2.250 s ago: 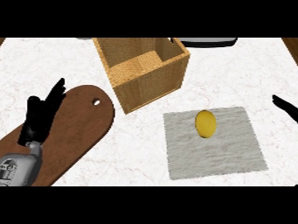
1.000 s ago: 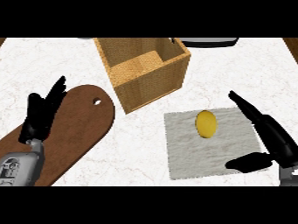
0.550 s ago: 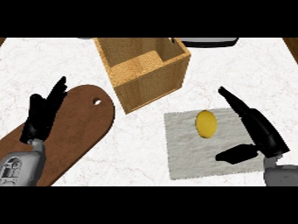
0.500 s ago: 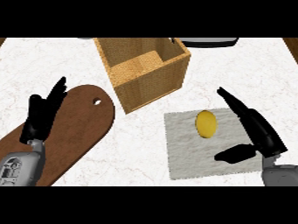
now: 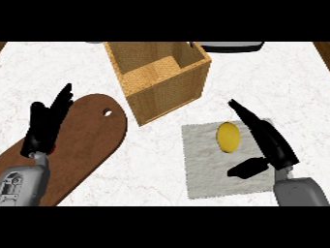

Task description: Pick the lemon from the placemat and place it in the basket

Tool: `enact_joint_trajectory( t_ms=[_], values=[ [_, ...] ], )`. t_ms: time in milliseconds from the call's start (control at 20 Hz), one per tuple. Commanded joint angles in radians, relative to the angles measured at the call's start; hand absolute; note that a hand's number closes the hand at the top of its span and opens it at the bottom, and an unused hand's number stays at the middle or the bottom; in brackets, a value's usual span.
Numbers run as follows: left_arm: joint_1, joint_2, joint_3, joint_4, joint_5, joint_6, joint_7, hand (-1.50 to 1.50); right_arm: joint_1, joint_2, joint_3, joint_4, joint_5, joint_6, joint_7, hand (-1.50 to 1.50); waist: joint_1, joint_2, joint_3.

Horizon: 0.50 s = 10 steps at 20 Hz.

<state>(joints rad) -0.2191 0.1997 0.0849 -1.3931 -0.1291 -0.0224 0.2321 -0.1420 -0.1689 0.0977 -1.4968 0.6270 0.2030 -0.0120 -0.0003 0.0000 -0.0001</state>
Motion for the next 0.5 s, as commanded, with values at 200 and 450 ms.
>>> enact_joint_trajectory(
  t_ms=[200, 450],
  values=[
    [0.025, -0.026, -0.007, -0.016, -0.022, 0.000, 0.013, 0.00, -0.030, 0.073, 0.020, 0.101, 0.060, -0.071, -0.025, -1.50, 0.001, 0.000, 0.000],
    [-0.074, -0.011, 0.024, 0.037, -0.028, 0.008, 0.029, 0.00, -0.056, 0.059, -0.002, 0.153, 0.063, -0.049, -0.039, -1.50, 0.000, 0.001, 0.000]
  ],
)
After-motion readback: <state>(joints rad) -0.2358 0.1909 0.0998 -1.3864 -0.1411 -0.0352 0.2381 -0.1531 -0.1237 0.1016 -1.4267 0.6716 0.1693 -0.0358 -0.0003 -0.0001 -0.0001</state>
